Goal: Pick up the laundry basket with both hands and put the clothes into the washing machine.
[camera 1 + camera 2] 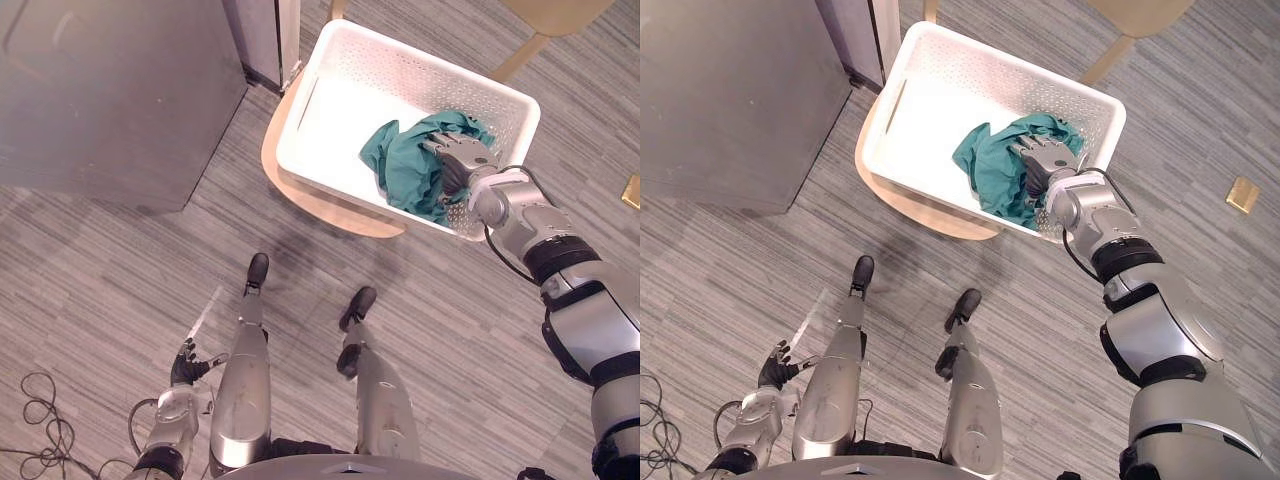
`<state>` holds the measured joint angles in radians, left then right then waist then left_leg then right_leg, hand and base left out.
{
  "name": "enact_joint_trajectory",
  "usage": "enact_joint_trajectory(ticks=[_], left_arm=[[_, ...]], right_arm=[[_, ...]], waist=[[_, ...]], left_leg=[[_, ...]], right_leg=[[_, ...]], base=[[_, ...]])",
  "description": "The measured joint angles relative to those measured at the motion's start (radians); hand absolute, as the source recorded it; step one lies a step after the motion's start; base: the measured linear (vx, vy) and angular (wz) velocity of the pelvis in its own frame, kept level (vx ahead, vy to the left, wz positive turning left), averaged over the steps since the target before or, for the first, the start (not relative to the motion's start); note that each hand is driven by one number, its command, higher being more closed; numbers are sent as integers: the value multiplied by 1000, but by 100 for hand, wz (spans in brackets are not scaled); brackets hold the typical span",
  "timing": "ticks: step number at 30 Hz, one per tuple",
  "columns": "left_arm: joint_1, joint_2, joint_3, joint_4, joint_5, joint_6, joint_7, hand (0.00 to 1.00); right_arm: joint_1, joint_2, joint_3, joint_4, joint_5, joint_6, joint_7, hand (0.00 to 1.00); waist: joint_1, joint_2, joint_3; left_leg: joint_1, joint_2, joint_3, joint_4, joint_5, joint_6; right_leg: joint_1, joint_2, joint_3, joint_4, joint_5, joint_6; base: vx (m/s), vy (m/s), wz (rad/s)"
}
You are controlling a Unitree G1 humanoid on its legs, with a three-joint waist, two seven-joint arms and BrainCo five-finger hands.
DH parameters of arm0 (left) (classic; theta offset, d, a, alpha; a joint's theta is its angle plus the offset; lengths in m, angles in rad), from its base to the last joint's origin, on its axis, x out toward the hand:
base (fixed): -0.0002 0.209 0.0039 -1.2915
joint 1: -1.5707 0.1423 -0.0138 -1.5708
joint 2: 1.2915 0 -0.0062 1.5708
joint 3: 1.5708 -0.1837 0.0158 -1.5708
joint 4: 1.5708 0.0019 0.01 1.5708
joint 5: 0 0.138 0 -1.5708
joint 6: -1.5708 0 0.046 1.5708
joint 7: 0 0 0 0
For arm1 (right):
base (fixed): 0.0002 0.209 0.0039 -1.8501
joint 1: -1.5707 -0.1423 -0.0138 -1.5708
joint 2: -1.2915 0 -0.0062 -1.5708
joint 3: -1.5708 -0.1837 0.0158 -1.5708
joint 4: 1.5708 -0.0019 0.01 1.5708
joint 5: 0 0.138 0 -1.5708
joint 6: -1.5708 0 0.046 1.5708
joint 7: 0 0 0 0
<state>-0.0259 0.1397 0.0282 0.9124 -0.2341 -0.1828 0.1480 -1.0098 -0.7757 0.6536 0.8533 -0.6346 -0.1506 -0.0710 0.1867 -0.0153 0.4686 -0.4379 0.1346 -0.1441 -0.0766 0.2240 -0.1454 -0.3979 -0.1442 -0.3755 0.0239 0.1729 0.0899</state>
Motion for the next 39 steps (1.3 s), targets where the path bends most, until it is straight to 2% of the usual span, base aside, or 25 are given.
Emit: enact_joint_trajectory(ticks=[2, 8, 11, 16, 17, 20, 25, 35, 39], left_arm=[[0, -3, -1, 0, 0, 0, 0, 0], [0, -15, -2, -20, 0, 1, 0, 0], [0, -26, -1, -41, -1, -3, 0, 0], [-1, -33, 1, -79, -19, -12, 0, 0], [-1, -33, 1, -79, -19, -12, 0, 0], [-1, -36, 2, -96, -21, -12, 1, 0], [-3, -47, 3, -118, -28, -14, 1, 0], [-25, -66, 9, -119, -38, -14, 2, 0], [-25, -90, 6, -117, -38, -13, 1, 0]], right_arm=[[0, 0, -1, 14, 0, -1, -1, 0], [10, 0, -37, 73, 0, 3, -2, 0], [13, 0, -38, 73, 0, 10, -4, 0], [14, 2, -38, 70, 0, 29, -4, 0], [14, 2, -38, 70, 0, 31, -3, 100], [17, 12, -39, 70, 0, 49, -3, 100], [-2, 22, -47, 64, 0, 49, -4, 100], [28, 80, -48, 67, 1, 50, 5, 100], [70, 110, -70, 68, 1, 52, 5, 100]], waist=[[0, 10, 5], [9, 15, 8], [8, 28, 14], [11, 30, 14], [11, 30, 14], [8, 30, 13], [9, 34, 9], [9, 37, -1], [10, 36, -48]], left_leg=[[-5, -3, -3, 0, 0, 0], [-38, -9, -6, 0, 3, 2], [-40, -15, -7, 0, 5, 4], [-70, -20, -13, 0, 9, 6], [-70, -21, -14, 0, 9, 6], [-68, -26, -19, 0, 9, 6], [-72, -35, -23, 4, 7, 8], [-85, -42, -29, 12, 9, 7], [-87, -44, -31, 12, 9, 7]], right_leg=[[-7, -6, -5, 9, -4, 3], [-52, -19, -11, 44, -19, 5], [-65, -34, -15, 82, -40, 8], [-119, -61, -19, 152, -74, 9], [-122, -63, -19, 161, -79, 9], [-132, -79, -24, 203, -105, 11], [-156, -99, -26, 268, -143, 10], [-162, -110, -36, 279, -149, 11], [-163, -112, -38, 281, -150, 11]], base=[[-4, -23, 5], [-4, -29, 3], [-1, -47, 6], [-9, -53, 6], [6, -83, 9], [4, -79, 11], [-14, -82, 8], [-15, -79, 4], [-28, -89, 1]])
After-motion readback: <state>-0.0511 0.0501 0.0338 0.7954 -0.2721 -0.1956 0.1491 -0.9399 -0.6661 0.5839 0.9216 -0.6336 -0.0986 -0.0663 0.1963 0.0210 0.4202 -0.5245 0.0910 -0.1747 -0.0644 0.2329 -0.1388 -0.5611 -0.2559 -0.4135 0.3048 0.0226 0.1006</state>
